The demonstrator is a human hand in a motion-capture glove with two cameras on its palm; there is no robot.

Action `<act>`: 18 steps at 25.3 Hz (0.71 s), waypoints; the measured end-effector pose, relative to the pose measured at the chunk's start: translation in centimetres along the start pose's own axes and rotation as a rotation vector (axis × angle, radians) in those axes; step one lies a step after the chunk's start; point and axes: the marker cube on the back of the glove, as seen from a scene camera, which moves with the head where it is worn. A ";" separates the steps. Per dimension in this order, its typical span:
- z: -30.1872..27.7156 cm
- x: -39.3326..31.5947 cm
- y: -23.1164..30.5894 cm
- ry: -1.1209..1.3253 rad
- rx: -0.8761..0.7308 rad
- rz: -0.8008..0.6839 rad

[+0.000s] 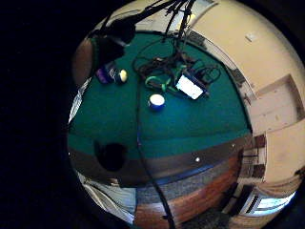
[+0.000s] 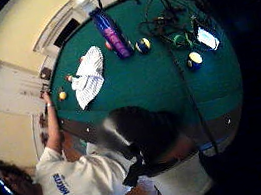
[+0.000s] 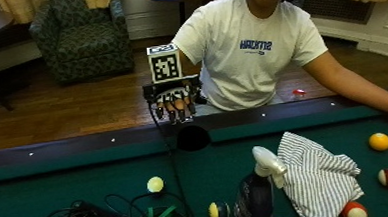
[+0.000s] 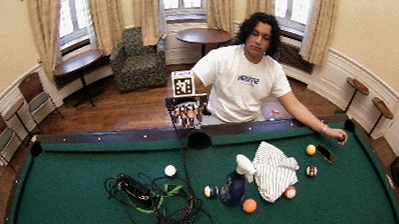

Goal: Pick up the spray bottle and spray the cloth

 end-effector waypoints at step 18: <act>5.5 -0.7 1.6 -0.159 -0.064 0.064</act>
